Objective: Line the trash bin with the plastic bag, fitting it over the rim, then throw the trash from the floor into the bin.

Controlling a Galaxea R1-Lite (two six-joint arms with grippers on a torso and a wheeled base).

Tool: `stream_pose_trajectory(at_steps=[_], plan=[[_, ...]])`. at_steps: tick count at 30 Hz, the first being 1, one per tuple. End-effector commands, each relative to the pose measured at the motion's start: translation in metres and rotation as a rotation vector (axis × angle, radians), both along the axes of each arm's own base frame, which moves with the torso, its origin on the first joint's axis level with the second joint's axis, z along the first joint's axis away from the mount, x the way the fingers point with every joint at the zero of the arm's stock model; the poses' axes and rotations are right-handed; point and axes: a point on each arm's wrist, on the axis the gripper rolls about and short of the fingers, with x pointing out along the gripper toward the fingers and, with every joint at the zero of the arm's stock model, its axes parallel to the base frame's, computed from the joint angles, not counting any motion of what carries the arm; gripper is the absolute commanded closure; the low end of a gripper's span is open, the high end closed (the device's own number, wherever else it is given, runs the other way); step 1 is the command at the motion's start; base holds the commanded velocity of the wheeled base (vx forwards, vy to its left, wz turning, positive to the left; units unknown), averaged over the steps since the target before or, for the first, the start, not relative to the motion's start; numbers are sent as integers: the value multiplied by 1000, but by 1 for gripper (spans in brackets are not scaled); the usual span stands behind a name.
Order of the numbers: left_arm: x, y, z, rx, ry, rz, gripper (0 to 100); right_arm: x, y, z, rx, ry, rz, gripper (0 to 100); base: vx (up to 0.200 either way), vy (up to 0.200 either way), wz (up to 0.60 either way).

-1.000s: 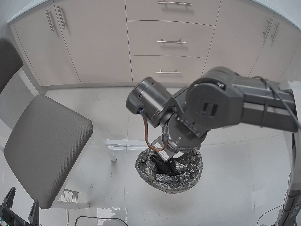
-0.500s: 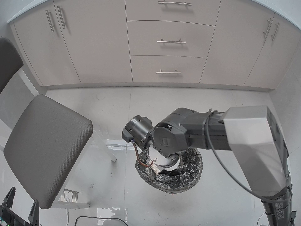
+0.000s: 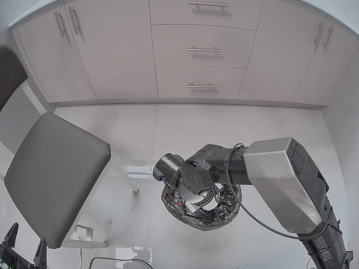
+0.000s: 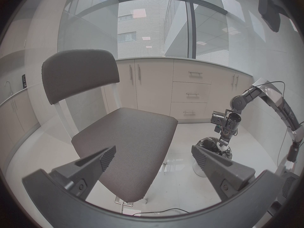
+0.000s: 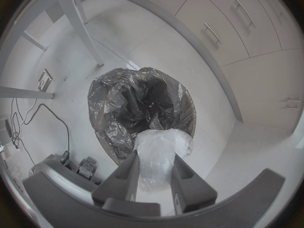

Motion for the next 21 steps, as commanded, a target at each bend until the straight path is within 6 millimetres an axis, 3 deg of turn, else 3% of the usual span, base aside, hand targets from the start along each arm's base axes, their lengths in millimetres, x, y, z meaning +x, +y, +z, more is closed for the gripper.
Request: stream_pose_trajectory(at_steps=[1, 17, 18, 21], plan=[[0, 0, -3, 0, -4, 0, 0, 0, 1, -8, -14, 13, 1, 100, 0, 0, 0], [0, 0, -3, 0, -4, 0, 0, 2, 6, -7, 23, -25, 6, 100, 0, 0, 0], [0, 0, -3, 0, -6, 0, 0, 3, 6, -8, 24, -26, 7, 0, 0, 0, 0], [0, 0, -3, -1, -4, 0, 0, 3, 6, -7, 25, -29, 6, 0, 0, 0, 0]])
